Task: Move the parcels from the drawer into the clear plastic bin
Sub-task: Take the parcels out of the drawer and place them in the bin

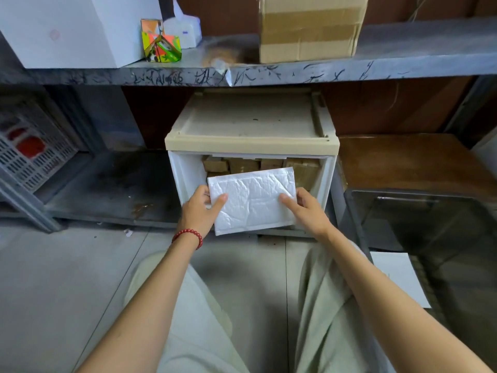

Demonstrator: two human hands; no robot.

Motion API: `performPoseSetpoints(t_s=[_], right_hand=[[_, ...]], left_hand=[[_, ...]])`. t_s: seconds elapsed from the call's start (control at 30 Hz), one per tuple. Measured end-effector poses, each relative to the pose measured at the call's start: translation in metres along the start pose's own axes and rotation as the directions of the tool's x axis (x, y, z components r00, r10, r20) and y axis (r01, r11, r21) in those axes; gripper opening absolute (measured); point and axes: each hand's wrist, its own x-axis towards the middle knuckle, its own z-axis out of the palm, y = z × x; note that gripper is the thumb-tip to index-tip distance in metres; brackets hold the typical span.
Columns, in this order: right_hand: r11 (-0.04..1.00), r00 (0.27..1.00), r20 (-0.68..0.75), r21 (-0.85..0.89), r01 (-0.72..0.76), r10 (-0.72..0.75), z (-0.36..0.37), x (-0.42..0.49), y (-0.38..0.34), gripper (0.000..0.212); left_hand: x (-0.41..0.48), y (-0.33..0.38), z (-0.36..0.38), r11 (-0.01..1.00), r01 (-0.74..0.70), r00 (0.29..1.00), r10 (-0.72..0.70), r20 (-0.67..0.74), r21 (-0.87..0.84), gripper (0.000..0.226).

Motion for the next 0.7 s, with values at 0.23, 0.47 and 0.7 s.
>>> performPoseSetpoints(t_s=[0.23, 0.47, 0.7], right_hand=[[0.997, 0.977, -0.211, 0.076, 0.032, -0.015, -0.085, -0.017, -0.005, 0.066], [0.970, 0.948, -0.305, -0.190, -0.149, 0.086, -0.188, -0.065, 0.017, 0.040], [0.946, 0.880, -0.451, -0.194, -0.258, 0.147, -0.233, -0.126, 0.074, 0.025]], left_hand=[[0.006, 0.076, 0.076, 0.985, -0.175, 0.971, 0.173, 0.166, -0.005, 0.027], [-0.015, 0.153, 0.173, 0.936, -0.349, 0.811, 0.325, 0.486, -0.043, 0.017], [-0.073, 0.189, 0.272, 0.835, -0.549, 0.610, 0.389, 0.690, 0.014, 0.026]])
